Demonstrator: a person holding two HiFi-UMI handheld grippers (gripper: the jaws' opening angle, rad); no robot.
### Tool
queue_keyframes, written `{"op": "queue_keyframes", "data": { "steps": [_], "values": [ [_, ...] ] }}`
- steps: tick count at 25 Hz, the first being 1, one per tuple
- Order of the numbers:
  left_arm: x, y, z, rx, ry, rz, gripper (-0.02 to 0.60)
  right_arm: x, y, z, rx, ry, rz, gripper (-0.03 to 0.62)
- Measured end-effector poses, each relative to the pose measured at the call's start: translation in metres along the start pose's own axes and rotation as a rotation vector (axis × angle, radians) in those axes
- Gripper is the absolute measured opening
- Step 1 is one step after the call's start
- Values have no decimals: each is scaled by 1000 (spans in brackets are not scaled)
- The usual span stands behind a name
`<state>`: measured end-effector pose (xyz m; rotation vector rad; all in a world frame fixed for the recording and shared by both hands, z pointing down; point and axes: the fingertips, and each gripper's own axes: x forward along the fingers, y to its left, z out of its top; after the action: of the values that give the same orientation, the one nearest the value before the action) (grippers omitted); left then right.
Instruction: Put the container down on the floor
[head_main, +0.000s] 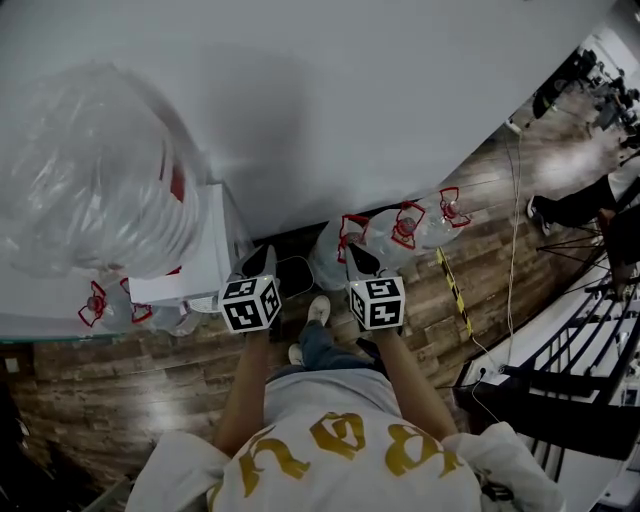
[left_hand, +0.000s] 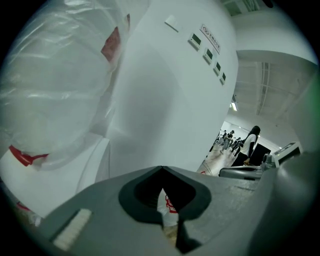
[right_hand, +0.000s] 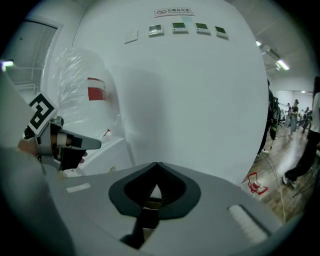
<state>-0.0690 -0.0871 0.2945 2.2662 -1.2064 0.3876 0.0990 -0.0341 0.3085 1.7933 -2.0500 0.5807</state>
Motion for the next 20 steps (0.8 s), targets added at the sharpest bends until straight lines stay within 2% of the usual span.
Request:
{"op": "queue_keyframes", "data": {
  "steps": [7,20],
  "values": [
    [-9,2,0,20,-7,7,0,-5,2,0,23,-10,-8,26],
    [-15,4,-14,7,7,3,0,-12,11,-9,40,-6,-14,26]
  ]
}}
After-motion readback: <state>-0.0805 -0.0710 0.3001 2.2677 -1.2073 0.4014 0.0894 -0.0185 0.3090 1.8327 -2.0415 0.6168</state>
